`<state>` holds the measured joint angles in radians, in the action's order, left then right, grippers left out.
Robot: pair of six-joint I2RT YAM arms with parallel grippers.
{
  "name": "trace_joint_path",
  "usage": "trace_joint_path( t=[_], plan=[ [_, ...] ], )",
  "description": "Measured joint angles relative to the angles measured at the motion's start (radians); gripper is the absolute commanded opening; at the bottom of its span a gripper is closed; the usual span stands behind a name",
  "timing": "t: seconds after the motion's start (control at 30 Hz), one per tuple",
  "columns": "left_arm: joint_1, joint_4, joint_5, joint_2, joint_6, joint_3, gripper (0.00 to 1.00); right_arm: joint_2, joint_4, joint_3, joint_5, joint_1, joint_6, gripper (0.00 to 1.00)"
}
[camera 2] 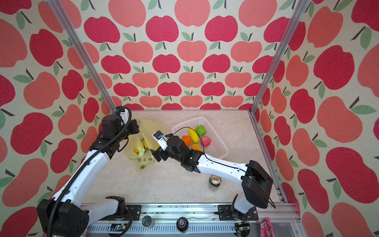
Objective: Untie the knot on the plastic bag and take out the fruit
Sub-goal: 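Move the open right gripper back over the bag opening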
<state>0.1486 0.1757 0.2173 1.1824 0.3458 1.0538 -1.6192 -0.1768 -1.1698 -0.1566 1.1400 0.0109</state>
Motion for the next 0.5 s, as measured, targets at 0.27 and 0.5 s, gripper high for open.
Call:
trace_joint_path(
  t=[0.27, 0.5],
  plan=[
    [0.000, -0.001, 0.000, 0.006, 0.000, 0.000, 0.00, -0.221, 0.083, -0.161, -0.060, -0.041, 0.023, 0.21],
    [0.000, -0.001, -0.010, 0.029, -0.006, 0.000, 0.00, -0.238, 0.097, -0.193, -0.216, -0.161, 0.043, 0.00]
  ],
)
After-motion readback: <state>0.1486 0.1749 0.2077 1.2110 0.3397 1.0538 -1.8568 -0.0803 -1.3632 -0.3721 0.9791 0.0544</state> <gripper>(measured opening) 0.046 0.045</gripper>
